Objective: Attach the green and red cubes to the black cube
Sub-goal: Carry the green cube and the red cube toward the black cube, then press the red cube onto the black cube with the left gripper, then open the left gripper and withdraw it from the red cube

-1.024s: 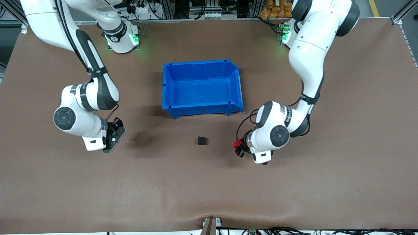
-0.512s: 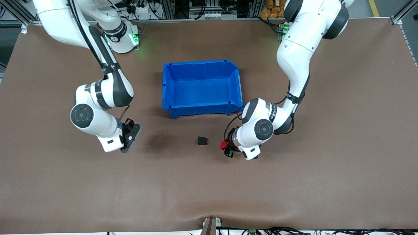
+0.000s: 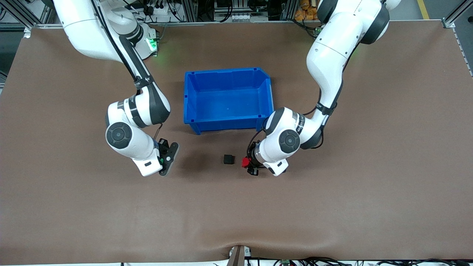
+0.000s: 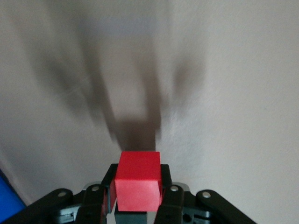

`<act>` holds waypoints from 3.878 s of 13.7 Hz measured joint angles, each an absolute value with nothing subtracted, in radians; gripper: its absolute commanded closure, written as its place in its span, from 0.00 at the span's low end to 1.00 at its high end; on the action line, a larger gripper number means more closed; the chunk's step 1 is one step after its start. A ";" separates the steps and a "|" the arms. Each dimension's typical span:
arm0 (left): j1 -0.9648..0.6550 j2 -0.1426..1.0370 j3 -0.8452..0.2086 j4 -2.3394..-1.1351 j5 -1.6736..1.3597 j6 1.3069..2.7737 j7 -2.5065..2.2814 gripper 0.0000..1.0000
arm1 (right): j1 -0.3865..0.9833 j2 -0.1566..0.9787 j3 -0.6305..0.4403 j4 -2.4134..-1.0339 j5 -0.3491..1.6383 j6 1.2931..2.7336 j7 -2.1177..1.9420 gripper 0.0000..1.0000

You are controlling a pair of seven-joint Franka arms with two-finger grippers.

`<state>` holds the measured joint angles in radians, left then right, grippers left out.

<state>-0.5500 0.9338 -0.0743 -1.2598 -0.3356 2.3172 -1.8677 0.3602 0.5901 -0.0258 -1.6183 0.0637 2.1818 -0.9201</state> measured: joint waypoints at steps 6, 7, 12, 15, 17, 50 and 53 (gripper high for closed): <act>-0.568 0.946 -0.074 -1.259 -0.336 2.347 -1.868 1.00 | 0.394 0.633 -0.026 -1.579 0.064 2.184 -0.920 1.00; -0.573 0.952 -0.074 -1.259 -0.336 2.367 -1.868 1.00 | 0.396 0.636 -0.026 -1.577 0.064 2.186 -0.920 1.00; -0.590 0.973 -0.076 -1.259 -0.336 2.432 -1.868 1.00 | 0.437 0.659 -0.025 -1.556 0.065 2.217 -0.908 1.00; -0.591 0.983 -0.089 -1.259 -0.336 2.472 -1.868 1.00 | 0.476 0.685 -0.025 -1.554 0.066 2.275 -0.863 1.00; -0.592 0.985 -0.091 -1.259 -0.336 2.476 -1.868 1.00 | 0.499 0.695 -0.026 -1.553 0.066 2.287 -0.841 1.00; -0.388 0.773 -0.075 -1.226 -0.224 1.989 -1.396 0.00 | 0.598 0.804 -0.029 -1.492 0.118 2.295 -0.721 1.00; -0.307 0.735 -0.073 -1.226 -0.186 1.944 -1.163 0.00 | 0.607 0.820 -0.029 -1.460 0.117 2.295 -0.720 1.00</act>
